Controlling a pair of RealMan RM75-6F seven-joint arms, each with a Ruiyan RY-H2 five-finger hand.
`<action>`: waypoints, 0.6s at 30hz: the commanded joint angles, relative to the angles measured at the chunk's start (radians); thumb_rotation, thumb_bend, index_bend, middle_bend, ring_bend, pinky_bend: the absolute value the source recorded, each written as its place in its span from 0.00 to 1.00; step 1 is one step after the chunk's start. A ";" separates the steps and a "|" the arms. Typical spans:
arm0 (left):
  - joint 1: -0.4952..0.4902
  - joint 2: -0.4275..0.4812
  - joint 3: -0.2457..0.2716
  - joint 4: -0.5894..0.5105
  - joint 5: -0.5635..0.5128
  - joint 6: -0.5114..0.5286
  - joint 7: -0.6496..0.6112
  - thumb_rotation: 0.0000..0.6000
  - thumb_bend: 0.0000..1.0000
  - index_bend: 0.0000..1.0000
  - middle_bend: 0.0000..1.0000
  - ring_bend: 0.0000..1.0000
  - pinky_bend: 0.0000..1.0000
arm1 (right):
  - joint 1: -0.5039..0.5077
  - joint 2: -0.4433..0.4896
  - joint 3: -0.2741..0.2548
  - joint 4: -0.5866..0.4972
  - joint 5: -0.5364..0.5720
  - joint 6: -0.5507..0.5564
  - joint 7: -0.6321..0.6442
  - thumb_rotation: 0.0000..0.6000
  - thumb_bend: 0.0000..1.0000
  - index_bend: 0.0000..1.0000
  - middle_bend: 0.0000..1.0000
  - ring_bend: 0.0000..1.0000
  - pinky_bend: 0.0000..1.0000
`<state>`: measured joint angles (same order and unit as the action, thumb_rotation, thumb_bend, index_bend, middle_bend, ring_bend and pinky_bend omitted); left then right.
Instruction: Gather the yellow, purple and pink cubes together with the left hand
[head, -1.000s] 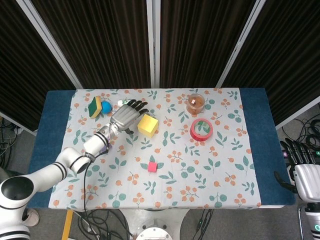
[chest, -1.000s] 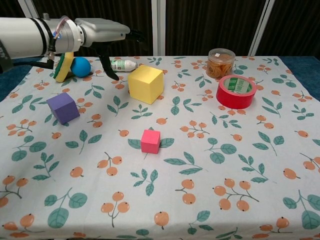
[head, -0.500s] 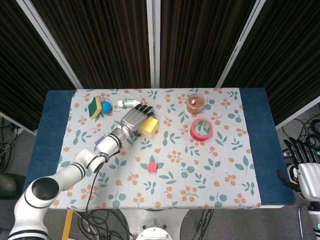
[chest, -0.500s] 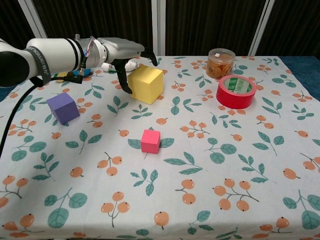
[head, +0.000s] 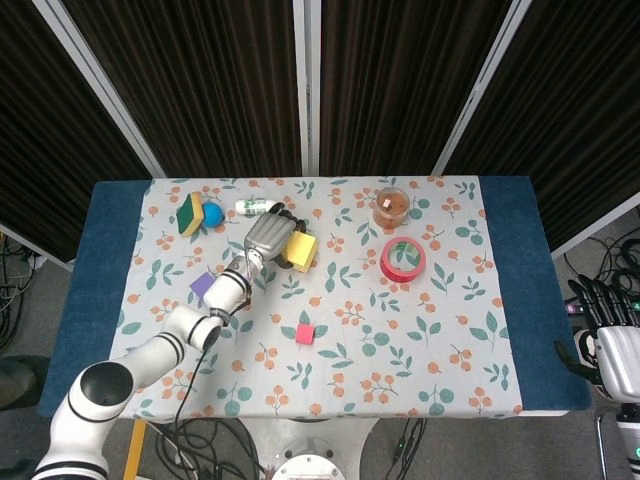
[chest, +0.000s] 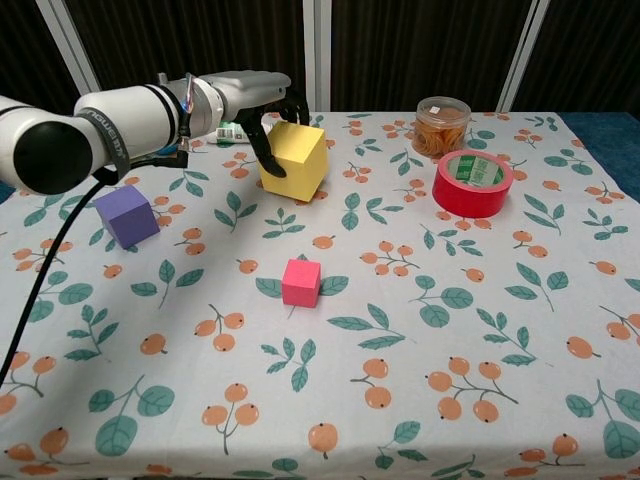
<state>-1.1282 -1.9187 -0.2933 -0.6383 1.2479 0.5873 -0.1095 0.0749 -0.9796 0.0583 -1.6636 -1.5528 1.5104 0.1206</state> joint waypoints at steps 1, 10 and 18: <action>0.033 0.050 -0.033 -0.107 -0.080 0.003 0.071 1.00 0.15 0.50 0.50 0.25 0.12 | 0.002 -0.002 -0.002 0.000 -0.008 0.000 0.001 1.00 0.22 0.00 0.04 0.00 0.04; 0.114 0.186 -0.010 -0.406 -0.366 0.074 0.397 1.00 0.15 0.49 0.48 0.25 0.12 | -0.001 -0.009 -0.010 0.012 -0.031 0.012 0.019 1.00 0.22 0.00 0.04 0.00 0.04; 0.108 0.209 0.018 -0.504 -0.622 0.194 0.628 1.00 0.15 0.48 0.47 0.25 0.12 | -0.008 -0.011 -0.014 0.017 -0.042 0.026 0.024 1.00 0.22 0.00 0.04 0.00 0.04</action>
<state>-1.0227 -1.7269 -0.2905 -1.1023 0.6880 0.7365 0.4607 0.0675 -0.9907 0.0447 -1.6469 -1.5951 1.5360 0.1446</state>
